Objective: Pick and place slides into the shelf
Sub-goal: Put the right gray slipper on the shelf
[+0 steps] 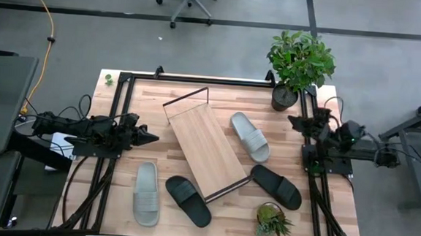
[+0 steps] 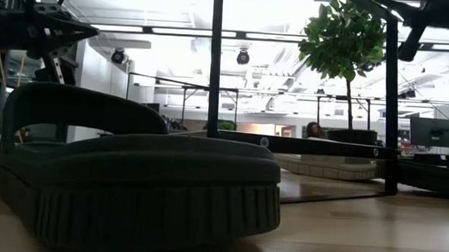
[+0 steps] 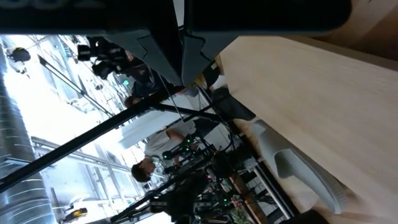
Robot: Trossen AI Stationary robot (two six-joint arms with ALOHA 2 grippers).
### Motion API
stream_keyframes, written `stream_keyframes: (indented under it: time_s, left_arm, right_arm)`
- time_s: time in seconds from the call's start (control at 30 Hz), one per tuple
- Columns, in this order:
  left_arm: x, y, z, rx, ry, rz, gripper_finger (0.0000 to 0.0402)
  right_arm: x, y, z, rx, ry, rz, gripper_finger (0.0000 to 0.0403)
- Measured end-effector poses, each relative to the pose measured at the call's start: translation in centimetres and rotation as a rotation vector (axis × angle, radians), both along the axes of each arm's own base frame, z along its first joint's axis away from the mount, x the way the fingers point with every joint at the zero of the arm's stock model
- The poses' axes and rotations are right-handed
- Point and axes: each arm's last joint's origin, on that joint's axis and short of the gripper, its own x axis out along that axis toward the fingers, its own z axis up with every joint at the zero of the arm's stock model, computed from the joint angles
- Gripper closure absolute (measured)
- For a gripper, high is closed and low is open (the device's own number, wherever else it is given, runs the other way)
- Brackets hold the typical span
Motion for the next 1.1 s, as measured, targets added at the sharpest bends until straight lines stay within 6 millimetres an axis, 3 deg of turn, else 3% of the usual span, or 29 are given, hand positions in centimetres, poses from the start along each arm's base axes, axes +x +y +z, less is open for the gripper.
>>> stream_keyframes:
  time_s: [0.1,0.23,0.5,0.8,1.1]
  left_arm:
    - [0.0,0.0,0.0,-0.001,0.000,0.000,0.0401]
    - [0.0,0.0,0.0,-0.001,0.000,0.000,0.0401]
    - [0.0,0.0,0.0,-0.002,0.000,-0.001,0.0401]
    - [0.0,0.0,0.0,-0.003,-0.001,-0.001,0.0401]
    - [0.0,0.0,0.0,-0.003,0.000,-0.005,0.0401]
  right_arm:
    - [-0.1,0.1,1.7,-0.011,0.189,0.009,0.0402]
    - [1.1,0.3,2.4,0.003,0.454,0.035,0.0402]
    - [5.7,1.1,3.3,-0.068,0.781,0.093,0.0402]
    - [9.3,3.0,3.9,-0.273,1.218,-0.047,0.0402]
    - [10.7,5.2,3.3,-0.531,1.520,-0.144,0.0402]
